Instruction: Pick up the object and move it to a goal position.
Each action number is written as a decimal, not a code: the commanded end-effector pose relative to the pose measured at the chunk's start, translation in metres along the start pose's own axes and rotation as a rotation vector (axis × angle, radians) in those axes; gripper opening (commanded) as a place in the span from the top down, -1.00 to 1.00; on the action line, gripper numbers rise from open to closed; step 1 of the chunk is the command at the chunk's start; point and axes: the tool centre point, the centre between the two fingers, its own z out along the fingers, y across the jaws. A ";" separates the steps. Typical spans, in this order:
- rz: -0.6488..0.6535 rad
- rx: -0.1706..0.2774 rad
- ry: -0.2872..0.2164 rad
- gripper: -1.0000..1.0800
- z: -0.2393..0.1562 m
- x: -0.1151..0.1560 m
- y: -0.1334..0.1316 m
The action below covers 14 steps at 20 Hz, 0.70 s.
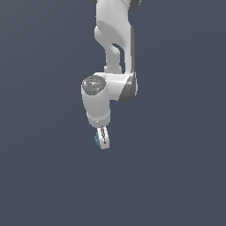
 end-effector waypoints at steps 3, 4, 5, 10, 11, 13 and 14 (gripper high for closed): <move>0.075 -0.001 0.004 -0.92 0.005 0.004 0.000; 0.087 -0.002 0.004 -0.92 0.006 0.005 0.000; 0.097 -0.002 0.005 -0.92 0.006 0.006 0.000; 0.124 -0.002 0.006 -0.92 0.008 0.007 0.000; 0.124 -0.002 0.006 -0.92 0.008 0.007 0.000; 0.120 -0.002 0.006 -0.92 0.008 0.007 0.000; 0.120 -0.002 0.006 -0.92 0.009 0.007 0.000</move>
